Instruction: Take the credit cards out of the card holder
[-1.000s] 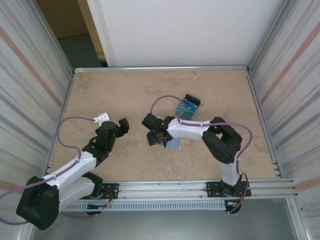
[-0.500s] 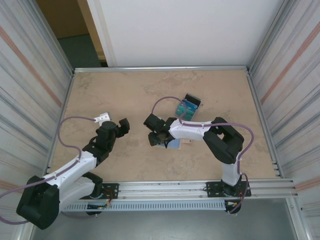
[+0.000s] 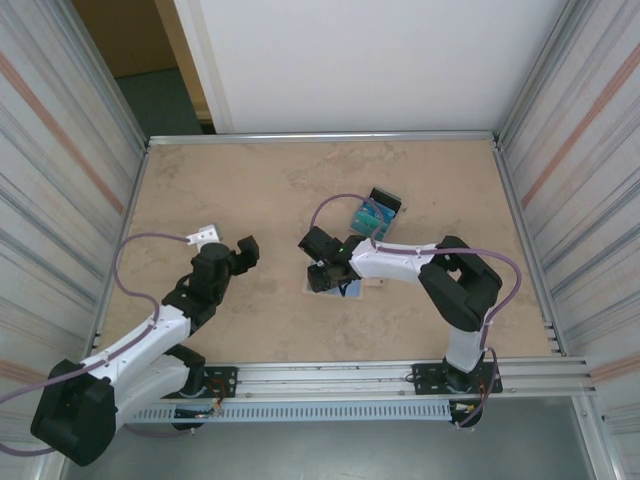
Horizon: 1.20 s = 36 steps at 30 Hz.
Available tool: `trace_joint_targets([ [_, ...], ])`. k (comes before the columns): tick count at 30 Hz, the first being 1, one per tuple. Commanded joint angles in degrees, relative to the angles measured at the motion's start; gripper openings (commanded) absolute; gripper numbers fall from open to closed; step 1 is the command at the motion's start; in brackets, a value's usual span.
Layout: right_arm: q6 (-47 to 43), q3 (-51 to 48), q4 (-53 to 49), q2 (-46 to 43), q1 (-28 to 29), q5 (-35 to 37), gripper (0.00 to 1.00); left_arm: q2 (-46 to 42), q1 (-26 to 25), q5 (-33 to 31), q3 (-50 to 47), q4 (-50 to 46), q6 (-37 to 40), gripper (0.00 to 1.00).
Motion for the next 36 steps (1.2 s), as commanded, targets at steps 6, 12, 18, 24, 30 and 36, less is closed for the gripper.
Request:
trace_joint_targets([
  [6, 0.49, -0.46, -4.76, -4.02, -0.28, 5.69, 0.37, -0.97, 0.49, 0.65, 1.62, -1.03, 2.29, 0.99],
  [12, 2.3, -0.78, -5.31, -5.66, -0.3, 6.4, 0.37, -0.84, 0.53, 1.32, 1.7, -1.01, 2.86, 0.99],
  [18, 4.87, -1.2, -6.11, -6.53, -0.62, 6.01, 0.36, -0.41, 0.55, 1.81, 1.97, -1.12, 2.84, 0.99],
  [24, 7.13, -2.93, -6.13, -7.87, -1.78, 4.96, 0.36, 1.39, 0.49, 3.18, 3.32, -1.62, 3.33, 0.99],
  [30, 9.27, -4.95, -5.68, -9.66, -3.59, 3.63, 0.39, 4.09, 0.42, 5.66, 4.75, -1.46, 3.57, 0.99],
  [36, 10.58, -7.58, -3.4, -11.2, -5.21, 0.69, 0.4, 7.07, -0.64, 7.3, 6.2, -1.29, 4.41, 0.99],
])
